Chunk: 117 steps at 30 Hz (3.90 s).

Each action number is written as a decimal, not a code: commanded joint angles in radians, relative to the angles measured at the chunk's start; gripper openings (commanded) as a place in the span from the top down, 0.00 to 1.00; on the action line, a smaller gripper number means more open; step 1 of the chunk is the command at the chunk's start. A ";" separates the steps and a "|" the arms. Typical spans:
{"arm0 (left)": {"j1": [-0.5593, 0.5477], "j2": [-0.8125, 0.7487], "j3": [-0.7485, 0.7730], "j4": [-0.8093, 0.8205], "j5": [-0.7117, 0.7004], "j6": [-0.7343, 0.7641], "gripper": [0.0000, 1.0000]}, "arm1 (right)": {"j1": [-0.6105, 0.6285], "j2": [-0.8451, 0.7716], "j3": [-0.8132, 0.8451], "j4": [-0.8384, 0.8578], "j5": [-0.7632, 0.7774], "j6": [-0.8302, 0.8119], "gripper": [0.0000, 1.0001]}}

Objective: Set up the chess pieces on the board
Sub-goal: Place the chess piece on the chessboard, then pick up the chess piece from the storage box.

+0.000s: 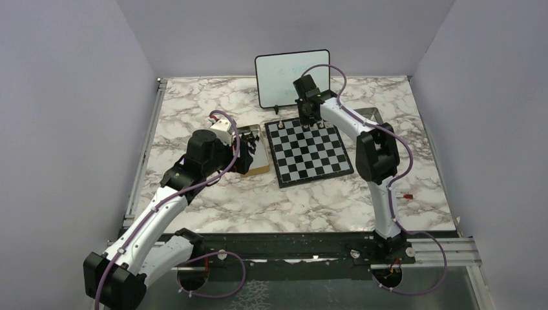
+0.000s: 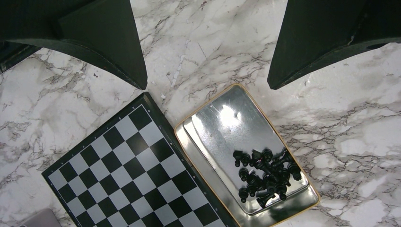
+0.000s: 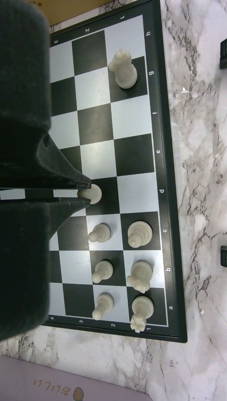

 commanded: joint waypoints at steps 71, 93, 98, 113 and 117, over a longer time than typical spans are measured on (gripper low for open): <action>-0.004 -0.018 -0.003 0.012 -0.007 0.009 0.01 | -0.419 -0.343 -0.283 0.126 -0.017 -0.049 0.73; -0.004 0.007 0.000 0.012 -0.022 0.013 0.01 | -0.481 -0.132 -0.240 0.239 -0.029 -0.091 0.70; -0.004 0.017 0.002 0.012 -0.021 0.013 0.01 | -0.484 -0.098 -0.220 0.244 -0.032 -0.096 0.70; -0.004 0.022 0.001 0.014 -0.026 0.015 0.01 | -0.483 -0.056 -0.213 0.250 -0.005 -0.115 0.68; -0.004 0.021 0.001 0.013 -0.029 0.015 0.01 | -0.484 -0.049 -0.212 0.247 0.002 -0.120 0.67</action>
